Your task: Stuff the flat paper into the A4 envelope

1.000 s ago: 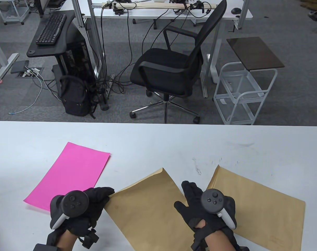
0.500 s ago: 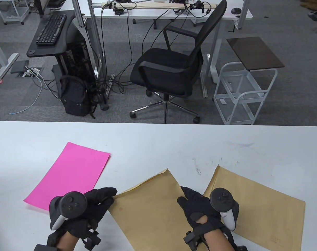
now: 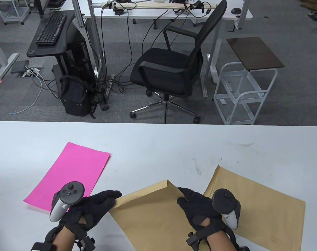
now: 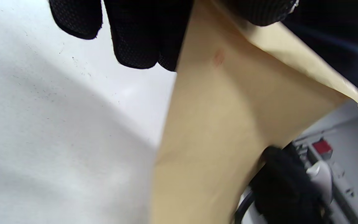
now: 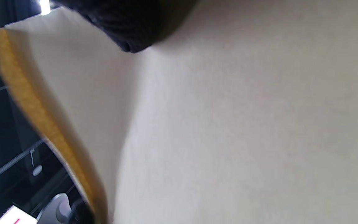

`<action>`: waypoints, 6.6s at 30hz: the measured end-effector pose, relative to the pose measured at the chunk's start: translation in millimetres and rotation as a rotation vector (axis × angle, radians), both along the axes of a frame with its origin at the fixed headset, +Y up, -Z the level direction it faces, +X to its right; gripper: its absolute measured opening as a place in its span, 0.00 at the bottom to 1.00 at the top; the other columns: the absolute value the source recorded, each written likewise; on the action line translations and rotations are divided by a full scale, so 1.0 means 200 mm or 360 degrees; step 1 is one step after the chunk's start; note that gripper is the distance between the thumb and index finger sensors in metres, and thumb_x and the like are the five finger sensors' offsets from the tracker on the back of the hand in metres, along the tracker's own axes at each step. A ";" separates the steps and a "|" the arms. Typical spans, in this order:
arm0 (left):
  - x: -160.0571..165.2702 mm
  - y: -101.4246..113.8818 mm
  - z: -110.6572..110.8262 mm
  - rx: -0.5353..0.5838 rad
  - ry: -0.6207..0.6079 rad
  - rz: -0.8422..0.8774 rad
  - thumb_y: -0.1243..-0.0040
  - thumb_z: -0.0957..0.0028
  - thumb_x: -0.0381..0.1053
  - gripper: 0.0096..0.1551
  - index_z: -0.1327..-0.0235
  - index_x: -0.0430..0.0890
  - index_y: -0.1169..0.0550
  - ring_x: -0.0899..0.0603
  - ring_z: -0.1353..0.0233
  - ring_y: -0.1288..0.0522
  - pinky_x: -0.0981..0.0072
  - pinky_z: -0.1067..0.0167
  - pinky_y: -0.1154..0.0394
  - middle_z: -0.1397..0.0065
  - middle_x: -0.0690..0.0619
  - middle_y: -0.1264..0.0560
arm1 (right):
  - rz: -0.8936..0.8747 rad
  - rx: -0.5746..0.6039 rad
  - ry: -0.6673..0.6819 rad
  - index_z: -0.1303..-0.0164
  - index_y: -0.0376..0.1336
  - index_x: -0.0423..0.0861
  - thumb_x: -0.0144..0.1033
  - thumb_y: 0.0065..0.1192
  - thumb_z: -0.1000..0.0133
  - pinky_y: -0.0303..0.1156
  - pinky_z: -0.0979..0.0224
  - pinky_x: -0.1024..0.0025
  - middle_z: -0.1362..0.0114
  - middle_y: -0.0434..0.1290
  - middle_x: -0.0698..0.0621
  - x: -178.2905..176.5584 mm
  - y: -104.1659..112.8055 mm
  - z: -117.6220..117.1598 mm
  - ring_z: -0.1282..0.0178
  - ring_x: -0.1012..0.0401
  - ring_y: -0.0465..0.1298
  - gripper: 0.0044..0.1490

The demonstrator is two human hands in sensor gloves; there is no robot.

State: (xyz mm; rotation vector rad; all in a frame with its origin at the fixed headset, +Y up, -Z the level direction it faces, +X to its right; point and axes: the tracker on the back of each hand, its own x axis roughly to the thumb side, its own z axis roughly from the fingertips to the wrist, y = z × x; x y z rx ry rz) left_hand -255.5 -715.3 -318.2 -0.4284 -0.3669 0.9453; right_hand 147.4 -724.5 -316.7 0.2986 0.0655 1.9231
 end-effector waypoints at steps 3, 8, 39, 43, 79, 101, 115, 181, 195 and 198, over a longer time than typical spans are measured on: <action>0.02 0.00 0.00 0.0042 -0.0026 -0.0075 0.49 0.49 0.61 0.33 0.28 0.56 0.25 0.41 0.33 0.16 0.40 0.31 0.25 0.31 0.54 0.18 | 0.0008 -0.0009 -0.0014 0.38 0.69 0.60 0.43 0.68 0.46 0.76 0.40 0.52 0.40 0.77 0.58 0.02 0.00 0.00 0.47 0.56 0.83 0.25; 0.04 0.00 0.01 0.0158 0.0057 -0.0068 0.45 0.49 0.57 0.29 0.35 0.51 0.20 0.45 0.44 0.11 0.45 0.37 0.20 0.43 0.58 0.12 | 0.0027 -0.0035 -0.0040 0.37 0.69 0.59 0.43 0.68 0.46 0.76 0.40 0.51 0.40 0.77 0.58 0.02 -0.01 0.00 0.47 0.55 0.83 0.25; 0.49 0.19 0.33 0.1570 0.0108 -0.1168 0.42 0.51 0.55 0.26 0.41 0.49 0.17 0.49 0.52 0.08 0.50 0.43 0.17 0.51 0.61 0.10 | 0.1231 0.0898 -0.0053 0.38 0.70 0.54 0.49 0.68 0.45 0.69 0.33 0.43 0.34 0.73 0.52 -0.50 0.25 0.26 0.37 0.48 0.77 0.26; 0.47 0.19 0.32 0.1550 0.0111 -0.1162 0.41 0.51 0.55 0.26 0.42 0.50 0.17 0.49 0.52 0.08 0.50 0.43 0.17 0.51 0.61 0.10 | 0.1262 0.0850 -0.0097 0.39 0.71 0.55 0.48 0.70 0.45 0.70 0.34 0.44 0.35 0.73 0.53 -0.45 0.23 0.22 0.38 0.49 0.78 0.25; 0.05 0.17 0.12 0.0811 0.0364 -0.0042 0.45 0.50 0.53 0.26 0.38 0.55 0.21 0.48 0.48 0.12 0.45 0.35 0.20 0.48 0.62 0.14 | 0.0051 -0.0501 0.0054 0.20 0.53 0.56 0.62 0.69 0.48 0.71 0.35 0.43 0.27 0.66 0.49 0.20 -0.07 0.01 0.35 0.44 0.77 0.49; -0.06 0.15 0.09 0.0638 0.0500 0.0156 0.45 0.50 0.63 0.46 0.20 0.49 0.44 0.37 0.20 0.30 0.37 0.24 0.32 0.17 0.51 0.37 | 0.0727 0.0724 -0.0732 0.38 0.71 0.58 0.46 0.71 0.47 0.78 0.42 0.52 0.43 0.80 0.59 0.05 0.75 0.22 0.48 0.56 0.85 0.25; -0.01 0.16 0.11 0.0677 0.0415 0.0092 0.45 0.50 0.64 0.47 0.18 0.51 0.45 0.36 0.14 0.38 0.35 0.21 0.36 0.14 0.50 0.44 | 0.1784 0.0822 -0.0339 0.34 0.68 0.61 0.46 0.68 0.45 0.75 0.36 0.50 0.37 0.77 0.60 -0.59 0.28 -0.21 0.39 0.55 0.81 0.27; -0.04 0.07 0.05 0.0589 0.0357 -0.0182 0.45 0.50 0.64 0.46 0.19 0.50 0.43 0.35 0.15 0.37 0.33 0.22 0.37 0.15 0.49 0.41 | 0.1930 -0.0484 -0.0629 0.42 0.67 0.50 0.53 0.67 0.47 0.74 0.36 0.46 0.29 0.63 0.44 0.05 -0.24 -0.05 0.31 0.41 0.71 0.28; -0.11 0.09 0.03 0.0573 0.0434 -0.0114 0.45 0.50 0.64 0.46 0.19 0.50 0.42 0.35 0.15 0.37 0.33 0.22 0.37 0.15 0.46 0.41 | 0.1412 -0.0493 -0.0568 0.44 0.69 0.50 0.51 0.68 0.47 0.76 0.38 0.48 0.31 0.68 0.46 -0.12 0.02 0.00 0.35 0.44 0.77 0.25; -0.12 0.09 0.03 0.0568 0.0445 -0.0101 0.45 0.50 0.64 0.46 0.19 0.50 0.42 0.35 0.15 0.37 0.33 0.22 0.37 0.15 0.46 0.41 | 0.1250 -0.0494 -0.0409 0.45 0.70 0.51 0.52 0.69 0.47 0.76 0.38 0.48 0.31 0.69 0.46 -0.31 0.04 0.02 0.35 0.45 0.77 0.25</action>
